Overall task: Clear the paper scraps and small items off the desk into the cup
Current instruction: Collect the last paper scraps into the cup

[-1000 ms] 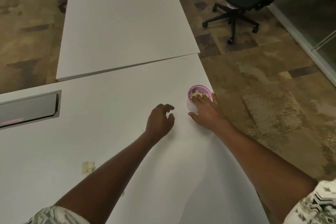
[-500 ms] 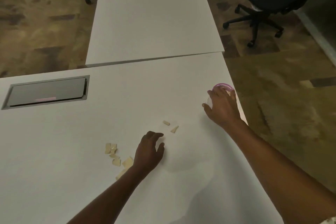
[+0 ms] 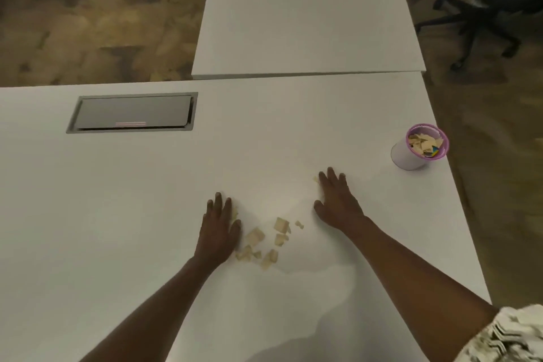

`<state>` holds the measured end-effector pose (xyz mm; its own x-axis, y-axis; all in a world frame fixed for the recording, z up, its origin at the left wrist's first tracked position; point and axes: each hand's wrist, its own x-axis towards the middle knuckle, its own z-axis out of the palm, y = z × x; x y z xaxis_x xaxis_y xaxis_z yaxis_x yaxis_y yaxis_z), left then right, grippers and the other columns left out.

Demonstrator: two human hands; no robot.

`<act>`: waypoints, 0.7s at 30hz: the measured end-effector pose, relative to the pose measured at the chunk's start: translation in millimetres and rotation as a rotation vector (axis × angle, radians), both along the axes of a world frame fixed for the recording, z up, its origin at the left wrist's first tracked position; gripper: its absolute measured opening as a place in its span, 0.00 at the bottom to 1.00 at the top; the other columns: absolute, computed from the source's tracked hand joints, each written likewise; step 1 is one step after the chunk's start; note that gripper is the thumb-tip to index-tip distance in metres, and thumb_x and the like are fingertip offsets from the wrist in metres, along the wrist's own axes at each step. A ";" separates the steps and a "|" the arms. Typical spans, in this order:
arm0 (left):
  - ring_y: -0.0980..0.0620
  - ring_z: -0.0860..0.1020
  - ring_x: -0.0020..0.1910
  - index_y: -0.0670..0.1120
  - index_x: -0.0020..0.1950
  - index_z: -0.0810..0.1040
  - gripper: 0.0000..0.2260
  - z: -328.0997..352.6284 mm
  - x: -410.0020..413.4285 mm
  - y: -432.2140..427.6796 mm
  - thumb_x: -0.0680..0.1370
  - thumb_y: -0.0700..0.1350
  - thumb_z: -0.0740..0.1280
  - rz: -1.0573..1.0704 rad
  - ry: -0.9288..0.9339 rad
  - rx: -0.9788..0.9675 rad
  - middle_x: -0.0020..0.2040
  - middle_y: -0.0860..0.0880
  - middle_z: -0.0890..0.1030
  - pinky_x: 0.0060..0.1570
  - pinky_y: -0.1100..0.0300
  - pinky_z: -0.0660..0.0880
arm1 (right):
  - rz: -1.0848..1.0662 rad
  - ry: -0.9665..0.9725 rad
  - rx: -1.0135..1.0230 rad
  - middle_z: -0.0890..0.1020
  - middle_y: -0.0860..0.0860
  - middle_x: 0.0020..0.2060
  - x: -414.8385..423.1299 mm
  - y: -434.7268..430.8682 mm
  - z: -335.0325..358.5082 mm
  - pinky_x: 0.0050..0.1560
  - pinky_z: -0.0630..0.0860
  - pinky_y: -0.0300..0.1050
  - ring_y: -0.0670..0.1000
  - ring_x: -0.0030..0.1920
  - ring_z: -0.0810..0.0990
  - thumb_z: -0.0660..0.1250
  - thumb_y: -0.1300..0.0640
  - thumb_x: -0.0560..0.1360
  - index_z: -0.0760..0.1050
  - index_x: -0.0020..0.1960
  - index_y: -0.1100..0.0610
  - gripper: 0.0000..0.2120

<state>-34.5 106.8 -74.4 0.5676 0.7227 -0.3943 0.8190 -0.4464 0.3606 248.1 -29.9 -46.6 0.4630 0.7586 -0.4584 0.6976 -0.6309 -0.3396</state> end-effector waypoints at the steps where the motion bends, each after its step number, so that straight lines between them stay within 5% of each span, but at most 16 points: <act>1: 0.37 0.47 0.81 0.41 0.81 0.53 0.31 -1.8 -3.5 -2.7 0.82 0.55 0.53 -0.030 -0.018 -0.012 0.82 0.40 0.47 0.78 0.44 0.51 | 0.018 -0.009 0.000 0.47 0.54 0.80 -5.5 3.1 -2.0 0.74 0.60 0.56 0.60 0.79 0.45 0.60 0.54 0.78 0.49 0.79 0.58 0.34; 6: 0.43 0.38 0.80 0.44 0.81 0.44 0.34 2.2 -18.7 -28.9 0.82 0.50 0.58 -0.197 -0.068 -0.074 0.81 0.45 0.37 0.79 0.48 0.45 | 0.121 0.006 0.047 0.45 0.55 0.80 -55.2 -2.6 -6.4 0.73 0.65 0.54 0.57 0.80 0.44 0.60 0.53 0.77 0.50 0.79 0.58 0.34; 13: 0.46 0.36 0.81 0.50 0.82 0.41 0.42 15.0 -19.2 -53.7 0.72 0.42 0.59 -0.428 -0.044 -0.018 0.81 0.46 0.36 0.79 0.50 0.49 | 0.332 0.054 0.099 0.44 0.56 0.80 -132.3 -27.9 -9.6 0.76 0.58 0.53 0.60 0.79 0.40 0.63 0.39 0.74 0.46 0.80 0.55 0.44; 18: 0.40 0.50 0.81 0.46 0.81 0.54 0.32 19.7 -11.9 -50.5 0.78 0.35 0.59 -0.492 -0.049 0.028 0.82 0.40 0.47 0.68 0.51 0.71 | 0.342 -0.056 0.053 0.50 0.58 0.80 -153.9 -30.8 -7.8 0.62 0.76 0.51 0.61 0.79 0.50 0.63 0.50 0.79 0.52 0.80 0.56 0.34; 21: 0.35 0.67 0.75 0.40 0.75 0.68 0.27 25.8 -12.8 -50.9 0.76 0.35 0.68 -0.529 -0.056 0.089 0.77 0.35 0.63 0.55 0.48 0.81 | 0.359 -0.034 0.046 0.50 0.56 0.80 -156.1 -33.7 -11.6 0.63 0.76 0.52 0.60 0.80 0.49 0.53 0.62 0.83 0.52 0.80 0.55 0.27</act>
<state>-47.3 55.9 -48.6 0.8814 0.3620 -0.3034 0.4550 -0.8233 0.3395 92.0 -63.6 -58.3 0.1774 0.8953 -0.4086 0.8834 -0.3279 -0.3349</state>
